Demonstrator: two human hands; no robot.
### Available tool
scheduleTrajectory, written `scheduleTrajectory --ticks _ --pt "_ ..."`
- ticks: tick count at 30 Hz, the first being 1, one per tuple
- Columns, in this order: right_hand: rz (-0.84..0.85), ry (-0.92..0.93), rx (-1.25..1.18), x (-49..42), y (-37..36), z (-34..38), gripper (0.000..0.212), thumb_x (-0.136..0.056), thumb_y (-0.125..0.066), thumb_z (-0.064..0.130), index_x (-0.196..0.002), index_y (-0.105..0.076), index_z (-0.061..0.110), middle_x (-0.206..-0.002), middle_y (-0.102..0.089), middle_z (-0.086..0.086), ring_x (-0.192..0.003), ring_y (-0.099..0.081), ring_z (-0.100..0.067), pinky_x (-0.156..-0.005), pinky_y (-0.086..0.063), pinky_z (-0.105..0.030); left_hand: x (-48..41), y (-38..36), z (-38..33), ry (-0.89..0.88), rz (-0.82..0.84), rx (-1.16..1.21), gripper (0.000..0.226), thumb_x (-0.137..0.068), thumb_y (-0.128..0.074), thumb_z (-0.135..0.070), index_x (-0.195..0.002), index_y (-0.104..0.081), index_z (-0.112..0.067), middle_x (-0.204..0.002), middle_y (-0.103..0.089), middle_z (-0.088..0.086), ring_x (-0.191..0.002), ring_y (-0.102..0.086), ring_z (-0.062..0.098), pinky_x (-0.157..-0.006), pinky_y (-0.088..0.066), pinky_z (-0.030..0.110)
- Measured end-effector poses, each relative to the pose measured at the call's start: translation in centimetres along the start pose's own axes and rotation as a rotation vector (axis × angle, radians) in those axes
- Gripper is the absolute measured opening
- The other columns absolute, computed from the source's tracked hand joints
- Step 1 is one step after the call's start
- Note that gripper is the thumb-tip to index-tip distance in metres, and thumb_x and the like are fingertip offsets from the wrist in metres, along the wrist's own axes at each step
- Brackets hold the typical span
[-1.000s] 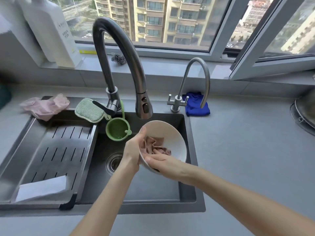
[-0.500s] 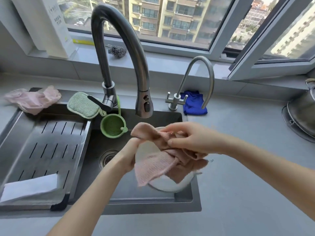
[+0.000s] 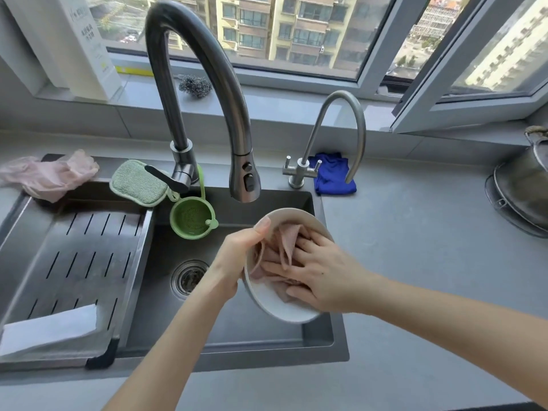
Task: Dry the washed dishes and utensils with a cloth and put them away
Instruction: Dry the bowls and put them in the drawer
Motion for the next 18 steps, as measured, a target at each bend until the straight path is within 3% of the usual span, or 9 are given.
scheduleTrajectory --ticks 2,4,6,7,9,12,14,16,18 --pt "0.056 -0.106 -0.378 0.0 -0.5 1.3 0.051 -0.101 -0.027 0.044 -0.15 -0.017 0.038 -0.161 -0.011 -0.006 -0.148 -0.003 -0.024 -0.12 0.002 -0.04 -0.4 0.1 0.4 0.025 -0.053 0.127 0.065 -0.07 -0.059 -0.054 -0.11 -0.068 -0.003 -0.113 -0.066 0.022 -0.112 -0.061 0.036 -0.105 -0.041 0.047" --pt "0.149 -0.172 -0.916 -0.5 -0.4 3.3 0.049 -0.103 -0.024 0.039 -0.15 -0.01 0.042 -0.162 -0.006 0.002 -0.147 0.003 -0.013 -0.121 -0.001 -0.037 -0.8 0.0 1.2 0.056 -0.12 0.201 0.064 -0.073 -0.062 -0.051 -0.107 -0.067 0.002 -0.106 -0.067 0.02 -0.099 -0.064 0.034 -0.092 -0.048 0.04" --pt "0.078 -0.256 -1.345 -0.9 0.9 4.0 0.048 -0.103 -0.03 0.038 -0.148 -0.015 0.047 -0.158 -0.02 0.012 -0.145 -0.012 -0.006 -0.121 -0.013 -0.034 -1.1 0.3 1.5 0.054 -0.212 0.192 0.045 -0.083 -0.06 -0.046 -0.083 -0.069 -0.002 -0.08 -0.064 0.01 -0.074 -0.064 0.023 -0.069 -0.05 0.031" --pt "0.037 -0.288 -1.425 -0.9 1.4 4.0 0.048 -0.101 -0.036 0.039 -0.146 -0.021 0.05 -0.153 -0.032 0.014 -0.142 -0.026 -0.007 -0.118 -0.023 -0.032 -1.2 0.4 1.5 0.045 -0.203 0.216 0.042 -0.087 -0.057 -0.042 -0.066 -0.068 -0.008 -0.066 -0.06 0.004 -0.06 -0.061 0.017 -0.058 -0.049 0.025" --pt "-0.032 -0.216 -1.241 -0.1 2.7 3.9 0.048 -0.098 -0.047 0.035 -0.142 -0.033 0.046 -0.138 -0.053 0.011 -0.124 -0.05 -0.012 -0.106 -0.038 -0.029 -1.2 0.6 1.6 0.071 -0.15 0.282 0.049 -0.09 -0.052 -0.041 -0.052 -0.065 -0.013 -0.046 -0.055 -0.001 -0.039 -0.055 0.012 -0.044 -0.044 0.018" --pt "-0.155 -0.049 -0.748 2.5 4.4 3.0 0.036 -0.093 -0.057 0.025 -0.128 -0.056 0.029 -0.106 -0.067 0.003 -0.096 -0.058 -0.02 -0.082 -0.047 -0.033 -1.1 1.6 1.6 0.12 -0.15 0.31 0.044 -0.087 -0.052 -0.046 -0.082 -0.074 -0.008 -0.079 -0.072 0.015 -0.069 -0.07 0.026 -0.067 -0.052 0.035" --pt "-0.302 -0.003 -0.522 4.5 5.5 1.5 0.026 -0.091 -0.06 0.021 -0.115 -0.067 0.025 -0.097 -0.068 0.004 -0.092 -0.061 -0.02 -0.072 -0.05 -0.035 -1.2 2.3 1.8 0.124 -0.21 0.285 0.044 -0.089 -0.047 -0.049 -0.095 -0.071 -0.012 -0.09 -0.073 0.014 -0.081 -0.07 0.031 -0.075 -0.052 0.041" --pt "-0.474 -0.159 -0.601 6.5 5.8 -1.7 0.024 -0.09 -0.06 0.017 -0.112 -0.067 0.025 -0.103 -0.068 0.011 -0.093 -0.064 -0.015 -0.074 -0.053 -0.038 -1.0 3.0 2.3 0.181 -0.272 0.333 0.038 -0.09 -0.044 -0.05 -0.099 -0.067 -0.02 -0.094 -0.072 0.012 -0.088 -0.066 0.035 -0.079 -0.051 0.049" --pt "-0.646 -0.412 -0.966 8.3 4.9 -5.3 0.026 -0.093 -0.059 0.015 -0.115 -0.063 0.029 -0.104 -0.066 0.01 -0.09 -0.063 -0.011 -0.082 -0.054 -0.041 -0.7 3.3 2.6 0.227 -0.3 0.404 0.031 -0.091 -0.043 -0.044 -0.1 -0.063 -0.022 -0.1 -0.069 0.014 -0.095 -0.061 0.039 -0.076 -0.05 0.055"
Point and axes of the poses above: each hand's wrist, its own x-axis away from the middle knuckle, its own y-axis out of the back of the hand, z = x × y, the point moved 6 cm from there along -x, towards the middle knuckle
